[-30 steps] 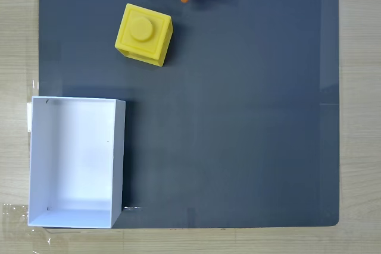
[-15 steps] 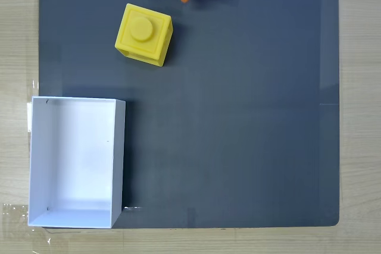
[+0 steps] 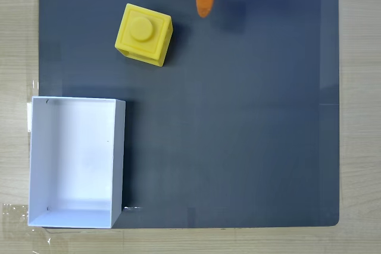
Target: Grasp a yellow block and put it in the box
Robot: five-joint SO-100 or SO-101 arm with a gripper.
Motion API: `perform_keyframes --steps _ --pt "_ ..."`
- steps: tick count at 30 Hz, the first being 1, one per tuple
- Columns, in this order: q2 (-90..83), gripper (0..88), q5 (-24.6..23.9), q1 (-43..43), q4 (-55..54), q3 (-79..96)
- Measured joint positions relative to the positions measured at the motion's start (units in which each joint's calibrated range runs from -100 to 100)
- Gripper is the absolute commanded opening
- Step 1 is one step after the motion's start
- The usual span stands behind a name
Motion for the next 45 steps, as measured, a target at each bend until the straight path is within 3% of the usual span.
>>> perform_keyframes --steps 10,17,22,26,29,38,45 --pt "25.3 5.2 -2.4 12.1 15.4 -30.9" --pt "36.9 6.0 4.8 22.5 23.2 -35.0" --pt "39.2 22.5 9.8 26.5 24.3 -35.2" --pt "39.4 37.8 11.2 26.5 25.5 -35.6" --pt "39.7 43.6 12.2 26.2 28.4 -35.6" --pt "44.8 45.3 13.4 26.2 30.5 -35.4" --pt "52.3 44.8 13.6 26.3 24.6 -35.4"
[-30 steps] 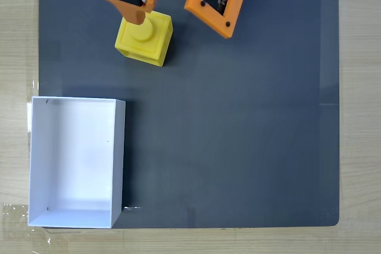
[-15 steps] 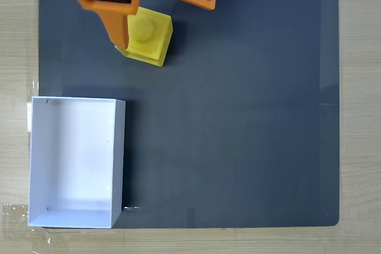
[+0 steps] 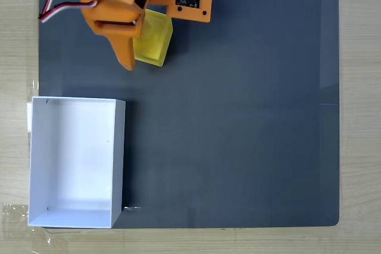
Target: Grasp a yellow block and put it in the box
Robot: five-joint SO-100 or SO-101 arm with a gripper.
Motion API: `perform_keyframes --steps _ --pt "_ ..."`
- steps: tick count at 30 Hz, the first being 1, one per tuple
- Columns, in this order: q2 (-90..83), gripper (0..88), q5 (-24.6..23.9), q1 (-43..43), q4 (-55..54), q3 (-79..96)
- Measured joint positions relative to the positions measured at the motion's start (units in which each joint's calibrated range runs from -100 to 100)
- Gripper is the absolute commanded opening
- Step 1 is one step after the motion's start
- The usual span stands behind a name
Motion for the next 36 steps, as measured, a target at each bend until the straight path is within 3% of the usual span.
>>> perform_keyframes --steps 8,17,26,30,36 --pt "5.4 43.7 -0.6 -4.0 -3.4 0.3" --pt "7.5 21.2 -0.6 -5.1 -3.5 -0.7" --pt "5.6 21.1 -0.2 -5.5 -3.5 -0.7" --pt "-0.6 21.1 -0.2 -10.0 -3.4 -2.6" --pt "-12.8 21.1 -4.1 -17.7 -6.8 -11.1"
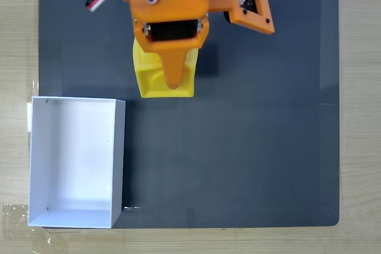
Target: Grasp a yellow block and put it in the box
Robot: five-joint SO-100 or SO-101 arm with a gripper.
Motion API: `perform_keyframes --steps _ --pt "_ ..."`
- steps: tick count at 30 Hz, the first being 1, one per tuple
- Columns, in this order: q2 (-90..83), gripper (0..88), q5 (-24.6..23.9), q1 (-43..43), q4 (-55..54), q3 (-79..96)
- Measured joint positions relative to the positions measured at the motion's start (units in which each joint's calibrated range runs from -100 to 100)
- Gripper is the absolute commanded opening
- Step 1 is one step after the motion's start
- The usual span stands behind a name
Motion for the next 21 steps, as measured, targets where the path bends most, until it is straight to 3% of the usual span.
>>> perform_keyframes --steps 5,13,21 --pt "-5.2 21.1 -1.0 0.4 -12.2 -2.8" --pt "3.0 21.1 -1.0 10.4 -34.3 -4.4" --pt "22.5 21.1 -1.0 15.7 -37.4 -14.3"
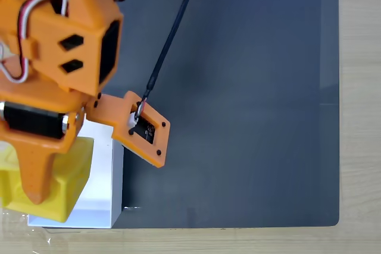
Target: Grasp a yellow block and put it in the box
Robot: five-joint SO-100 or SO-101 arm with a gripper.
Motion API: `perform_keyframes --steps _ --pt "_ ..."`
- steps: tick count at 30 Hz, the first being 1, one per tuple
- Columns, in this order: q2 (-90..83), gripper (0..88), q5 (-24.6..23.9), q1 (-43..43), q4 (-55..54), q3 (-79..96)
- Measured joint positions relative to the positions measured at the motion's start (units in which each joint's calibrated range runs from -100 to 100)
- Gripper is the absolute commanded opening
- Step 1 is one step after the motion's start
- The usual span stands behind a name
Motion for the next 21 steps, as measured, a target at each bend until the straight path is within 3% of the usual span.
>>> perform_keyframes --steps 18,21 --pt "14.0 21.3 0.0 0.0 -1.0 -5.3" --pt "14.7 26.9 0.4 0.2 -1.0 -5.3"
